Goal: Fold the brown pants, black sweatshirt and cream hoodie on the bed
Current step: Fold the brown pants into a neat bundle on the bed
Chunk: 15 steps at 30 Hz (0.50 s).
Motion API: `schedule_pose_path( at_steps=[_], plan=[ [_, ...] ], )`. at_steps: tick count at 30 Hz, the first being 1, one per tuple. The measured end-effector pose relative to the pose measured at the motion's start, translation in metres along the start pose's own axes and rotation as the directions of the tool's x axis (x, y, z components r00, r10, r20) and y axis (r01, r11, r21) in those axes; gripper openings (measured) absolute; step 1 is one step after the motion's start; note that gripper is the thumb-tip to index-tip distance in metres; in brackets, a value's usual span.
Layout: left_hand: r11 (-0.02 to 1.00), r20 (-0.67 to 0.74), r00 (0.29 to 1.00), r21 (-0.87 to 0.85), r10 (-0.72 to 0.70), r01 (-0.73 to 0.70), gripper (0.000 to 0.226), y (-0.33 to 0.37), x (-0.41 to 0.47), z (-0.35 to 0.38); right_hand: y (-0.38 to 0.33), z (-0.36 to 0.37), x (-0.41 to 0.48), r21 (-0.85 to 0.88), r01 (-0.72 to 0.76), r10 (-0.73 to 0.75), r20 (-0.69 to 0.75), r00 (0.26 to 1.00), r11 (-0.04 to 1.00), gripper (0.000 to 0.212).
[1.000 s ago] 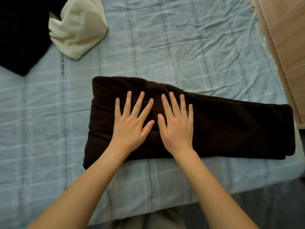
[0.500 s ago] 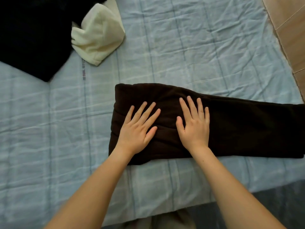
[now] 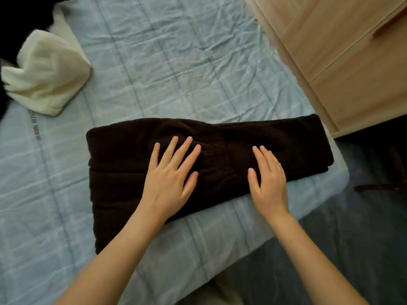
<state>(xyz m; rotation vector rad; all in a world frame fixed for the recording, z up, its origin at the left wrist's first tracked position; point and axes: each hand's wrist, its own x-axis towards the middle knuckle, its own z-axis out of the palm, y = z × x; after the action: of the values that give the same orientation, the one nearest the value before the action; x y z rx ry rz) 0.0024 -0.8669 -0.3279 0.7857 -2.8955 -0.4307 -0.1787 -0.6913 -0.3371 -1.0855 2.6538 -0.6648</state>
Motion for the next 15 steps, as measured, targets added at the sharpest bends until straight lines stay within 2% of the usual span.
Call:
schedule_pose_path(
  at_steps=[3, 6, 9, 11, 13, 15],
  plan=[
    [0.997, -0.005, 0.997, -0.037, 0.075, -0.075, 0.056, 0.042, 0.037, 0.012, 0.042, -0.019, 0.004, 0.026, -0.154, 0.156, -0.111, 0.982, 0.988, 0.052],
    [0.987, 0.046, 0.988, -0.056, 0.151, -0.148, 0.058, 0.085, 0.071, 0.034, 0.080, -0.031, 0.014, -0.075, -0.302, 0.297, -0.070, 0.952, 0.950, 0.055],
    [0.971, 0.089, 0.967, -0.038, 0.240, -0.237, 0.060, 0.124, 0.103, 0.061, 0.111, -0.038, 0.023, -0.156, -0.305, 0.300, -0.052, 0.952, 0.940, 0.056],
    [0.972, 0.100, 0.966, -0.026, 0.236, -0.235, 0.060, 0.140, 0.123, 0.081, 0.131, -0.044, 0.032, -0.170, -0.312, 0.300, -0.090, 0.950, 0.935, 0.056],
    [0.979, 0.124, 0.971, 0.003, 0.202, -0.204, 0.059, 0.146, 0.136, 0.102, 0.149, -0.048, 0.042, -0.139, -0.336, 0.324, -0.104, 0.940, 0.932, 0.056],
    [0.980, 0.169, 0.970, 0.065, 0.177, -0.190, 0.059, 0.143, 0.142, 0.123, 0.164, -0.052, 0.054, -0.014, -0.345, 0.344, -0.054, 0.937, 0.938, 0.056]
  ],
)
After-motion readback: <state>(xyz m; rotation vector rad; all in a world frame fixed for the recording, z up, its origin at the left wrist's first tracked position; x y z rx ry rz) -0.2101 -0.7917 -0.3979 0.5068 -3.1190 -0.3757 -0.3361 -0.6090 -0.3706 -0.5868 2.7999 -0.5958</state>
